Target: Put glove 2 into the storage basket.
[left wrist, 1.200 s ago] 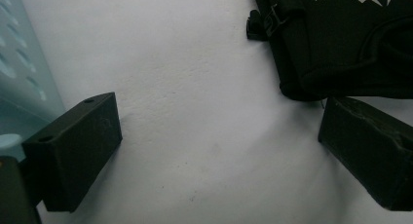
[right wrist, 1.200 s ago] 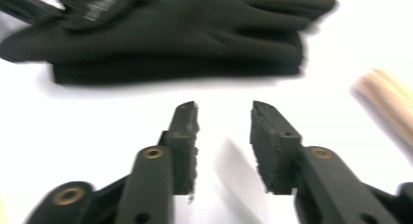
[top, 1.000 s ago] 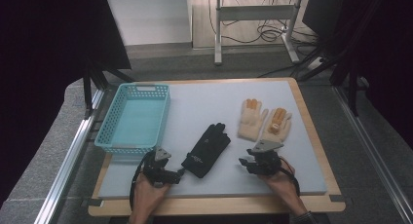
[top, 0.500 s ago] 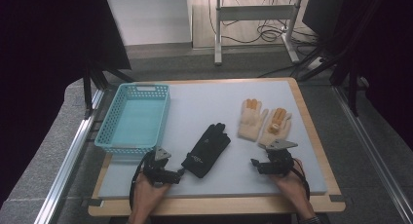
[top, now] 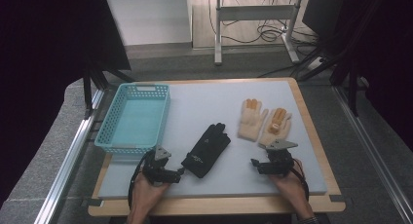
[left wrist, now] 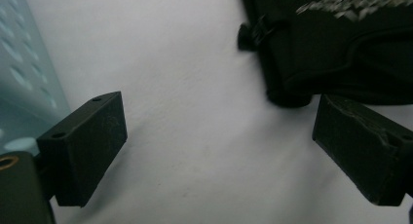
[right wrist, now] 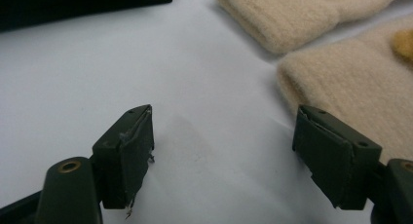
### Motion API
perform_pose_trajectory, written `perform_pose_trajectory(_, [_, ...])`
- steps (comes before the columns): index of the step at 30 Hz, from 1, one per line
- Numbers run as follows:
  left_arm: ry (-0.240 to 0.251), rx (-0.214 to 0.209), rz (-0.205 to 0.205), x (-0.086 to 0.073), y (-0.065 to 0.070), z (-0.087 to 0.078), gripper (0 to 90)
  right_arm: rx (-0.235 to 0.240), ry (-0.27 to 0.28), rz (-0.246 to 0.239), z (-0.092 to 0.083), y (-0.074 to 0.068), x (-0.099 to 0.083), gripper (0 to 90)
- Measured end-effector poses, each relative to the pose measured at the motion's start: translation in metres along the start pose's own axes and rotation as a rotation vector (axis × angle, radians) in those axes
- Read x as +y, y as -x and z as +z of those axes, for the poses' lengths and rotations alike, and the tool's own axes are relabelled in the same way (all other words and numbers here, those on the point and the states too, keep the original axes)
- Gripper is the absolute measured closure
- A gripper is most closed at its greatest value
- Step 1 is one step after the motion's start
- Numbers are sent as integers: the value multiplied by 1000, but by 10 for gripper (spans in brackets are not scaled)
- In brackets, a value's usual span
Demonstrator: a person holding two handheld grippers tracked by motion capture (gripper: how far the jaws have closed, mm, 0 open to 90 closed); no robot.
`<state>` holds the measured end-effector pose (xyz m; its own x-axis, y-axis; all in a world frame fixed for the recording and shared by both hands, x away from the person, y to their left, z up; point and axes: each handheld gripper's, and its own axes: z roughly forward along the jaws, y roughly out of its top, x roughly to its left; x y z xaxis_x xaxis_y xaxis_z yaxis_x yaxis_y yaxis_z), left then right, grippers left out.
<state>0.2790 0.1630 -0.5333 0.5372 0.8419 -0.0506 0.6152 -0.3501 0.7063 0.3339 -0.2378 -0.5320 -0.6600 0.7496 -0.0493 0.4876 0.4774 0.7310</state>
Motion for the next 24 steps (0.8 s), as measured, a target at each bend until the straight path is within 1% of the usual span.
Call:
perform_pose_trajectory(1, [0,0,0,0,0,0,61,0,0,0,0,0,0,227])
perform_pose_trajectory(2, [4,-10,3,4,2,-3,61,1,1,2,0,0,0,227])
perform_pose_trajectory(4, [11,-27,7,12,6,-7,62,1,1,2,0,0,0,227])
perform_pose_trajectory(5, [8,-29,14,17,8,-10,62,1,1,2,0,0,0,227])
perform_pose_trajectory(6, [15,-32,20,25,10,-14,62,1,1,2,0,0,0,227])
perform_pose_trajectory(7, [15,-32,20,25,10,-14,62,1,1,2,0,0,0,227])
perform_pose_trajectory(8, [29,-63,16,34,12,-16,62,1,1,2,0,0,0,227])
perform_pose_trajectory(9, [29,-63,16,34,12,-16,62,1,1,3,0,0,0,227])
perform_pose_trajectory(11, [32,-80,25,42,17,-13,61,1,1,3,0,0,0,227])
perform_pose_trajectory(12, [16,-97,48,50,23,-7,55,1,1,2,0,0,0,227])
perform_pose_trajectory(13, [16,-97,48,50,23,-7,51,1,1,2,0,0,0,227])
perform_pose_trajectory(15, [5,-114,54,57,27,3,47,1,1,2,0,0,0,227])
perform_pose_trajectory(17, [-10,-128,55,64,31,14,34,2,2,2,0,0,0,227])
perform_pose_trajectory(18, [-24,-144,52,70,34,24,24,2,2,3,0,0,0,226])
perform_pose_trajectory(19, [-24,-144,52,70,34,24,18,2,2,3,0,0,0,226])
perform_pose_trajectory(21, [-40,-143,57,75,39,34,11,2,2,3,0,0,0,225])
perform_pose_trajectory(22, [-56,-138,63,79,44,44,0,2,2,3,0,0,0,226])
perform_pose_trajectory(23, [-56,-138,63,79,44,44,0,2,2,3,0,0,0,226])
perform_pose_trajectory(24, [-61,-137,68,81,46,48,0,2,2,3,0,0,0,225])
